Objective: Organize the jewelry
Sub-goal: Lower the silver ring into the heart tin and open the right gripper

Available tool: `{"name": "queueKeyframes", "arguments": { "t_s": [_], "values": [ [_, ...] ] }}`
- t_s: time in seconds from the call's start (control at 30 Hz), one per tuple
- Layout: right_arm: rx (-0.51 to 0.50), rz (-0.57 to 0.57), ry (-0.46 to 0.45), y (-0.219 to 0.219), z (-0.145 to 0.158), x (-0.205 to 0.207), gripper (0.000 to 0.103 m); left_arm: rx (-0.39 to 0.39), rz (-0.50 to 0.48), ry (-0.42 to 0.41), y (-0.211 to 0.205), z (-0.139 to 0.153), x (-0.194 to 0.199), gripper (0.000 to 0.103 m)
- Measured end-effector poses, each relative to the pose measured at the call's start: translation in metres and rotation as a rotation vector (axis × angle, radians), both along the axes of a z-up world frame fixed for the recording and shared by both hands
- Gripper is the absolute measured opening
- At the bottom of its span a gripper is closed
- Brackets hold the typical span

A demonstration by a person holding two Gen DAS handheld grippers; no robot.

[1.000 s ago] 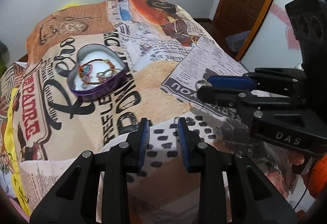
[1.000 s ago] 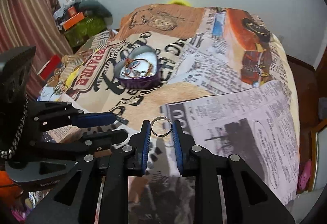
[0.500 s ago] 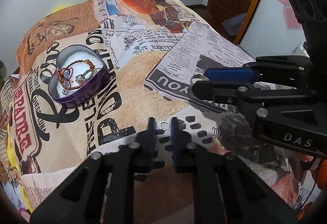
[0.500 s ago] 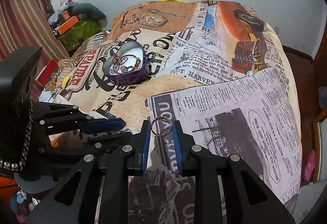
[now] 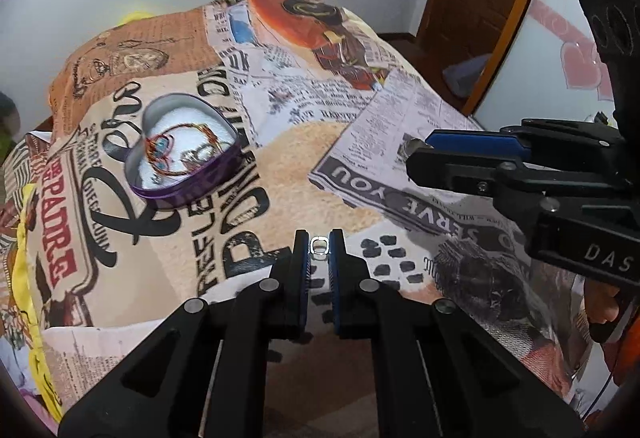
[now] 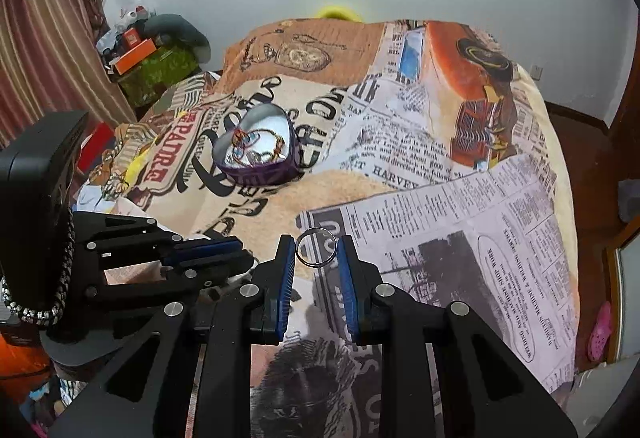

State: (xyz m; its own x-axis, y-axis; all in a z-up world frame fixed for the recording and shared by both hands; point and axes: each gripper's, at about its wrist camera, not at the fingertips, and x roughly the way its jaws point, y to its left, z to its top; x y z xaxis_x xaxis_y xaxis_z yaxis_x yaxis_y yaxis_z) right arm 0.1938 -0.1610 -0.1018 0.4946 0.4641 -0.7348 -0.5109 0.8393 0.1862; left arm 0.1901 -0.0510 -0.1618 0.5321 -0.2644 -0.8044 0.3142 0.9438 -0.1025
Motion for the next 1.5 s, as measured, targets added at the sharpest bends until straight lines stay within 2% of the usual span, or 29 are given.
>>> {"name": "queueKeyframes", "arguments": {
  "t_s": [0.4,0.73,1.1,1.33,1.5],
  "values": [
    [0.022,0.010,-0.069,0.020,0.030,-0.003,0.020,-0.044,0.076,-0.119,0.036,0.043,-0.003,0.008],
    [0.049,0.035,-0.098,0.045,0.044,0.011,0.020,-0.066,0.137,-0.179,0.069,0.061,0.005,0.008],
    [0.064,0.053,-0.074,0.071,0.036,0.039,0.020,-0.083,0.198,-0.167,0.101,0.047,0.031,0.008],
    [0.068,0.062,-0.036,0.082,0.024,0.060,0.020,-0.095,0.224,-0.122,0.117,0.027,0.054,0.008],
    [0.033,0.083,-0.022,0.094,0.014,0.071,0.020,-0.119,0.224,-0.084,0.121,0.015,0.068,0.008]
  ]
}}
